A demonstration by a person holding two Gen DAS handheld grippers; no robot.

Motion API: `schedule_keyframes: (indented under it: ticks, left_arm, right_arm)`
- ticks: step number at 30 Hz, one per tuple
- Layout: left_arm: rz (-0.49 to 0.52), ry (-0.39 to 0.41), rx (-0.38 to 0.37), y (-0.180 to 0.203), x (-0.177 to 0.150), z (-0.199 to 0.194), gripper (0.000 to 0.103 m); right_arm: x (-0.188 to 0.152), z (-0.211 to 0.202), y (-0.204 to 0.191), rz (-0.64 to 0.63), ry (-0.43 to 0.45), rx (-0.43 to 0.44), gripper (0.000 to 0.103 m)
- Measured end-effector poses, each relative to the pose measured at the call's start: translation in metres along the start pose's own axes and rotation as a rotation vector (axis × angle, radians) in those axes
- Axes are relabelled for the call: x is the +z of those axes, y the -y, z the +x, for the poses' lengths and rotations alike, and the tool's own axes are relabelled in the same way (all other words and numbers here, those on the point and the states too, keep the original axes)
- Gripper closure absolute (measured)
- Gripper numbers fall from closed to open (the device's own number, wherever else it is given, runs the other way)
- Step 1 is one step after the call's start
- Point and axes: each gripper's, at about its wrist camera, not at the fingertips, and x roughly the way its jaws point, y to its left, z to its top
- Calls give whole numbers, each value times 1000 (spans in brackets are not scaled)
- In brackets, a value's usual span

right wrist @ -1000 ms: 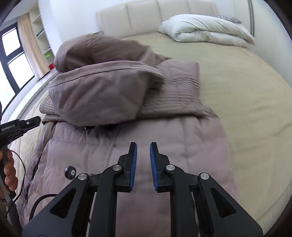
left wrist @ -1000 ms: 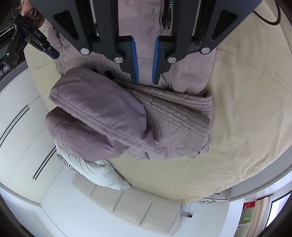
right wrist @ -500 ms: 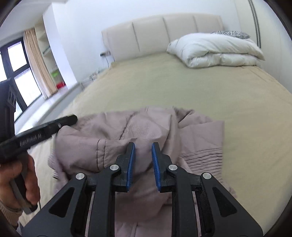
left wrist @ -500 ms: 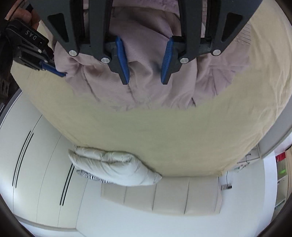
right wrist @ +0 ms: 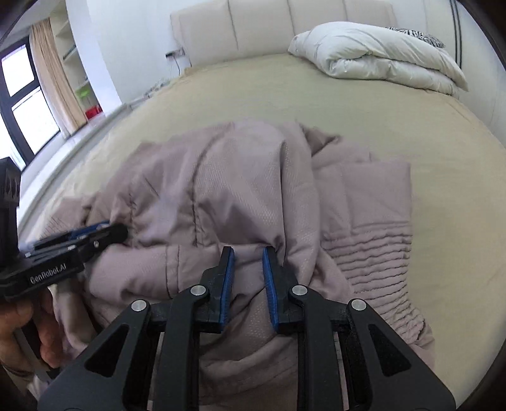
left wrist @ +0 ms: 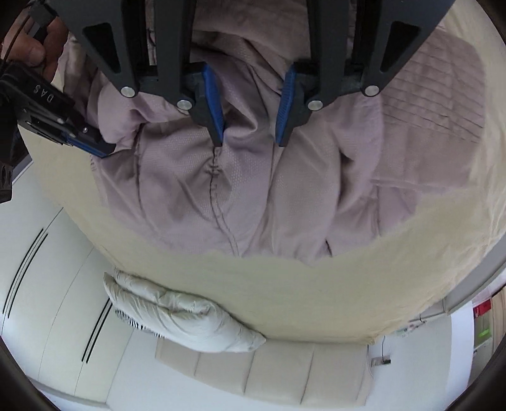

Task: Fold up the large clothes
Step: 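Press and smooth the folded coat with both open grippers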

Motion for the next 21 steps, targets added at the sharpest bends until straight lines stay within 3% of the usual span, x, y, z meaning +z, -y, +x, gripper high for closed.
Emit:
schedule_keyframes:
  ticks: [2, 4, 7, 10, 13, 18, 21]
  left_arm:
    - [-4, 70, 11, -2, 11, -17, 66]
    - [1, 93, 36, -5, 24, -18, 66]
    - [10, 32, 54, -10, 37, 10, 65]
    - [39, -38, 87, -16, 28, 41, 65]
    - [5, -58, 69, -24, 24, 63, 65]
    - [14, -94, 70, -24, 26, 91, 62]
    - [-3, -98, 51, -30, 25, 99, 62]
  right_arm:
    - [20, -20, -8, -20, 74, -20, 84]
    - [41, -16, -14, -33, 83, -15, 84]
    - [68, 12, -20, -38, 66, -26, 84]
    - [83, 59, -18, 9, -13, -15, 84]
    - [81, 112, -15, -22, -116, -77, 85]
    - [77, 140, 0, 31, -105, -47, 85]
    - [77, 146, -4, 0, -105, -78, 85]
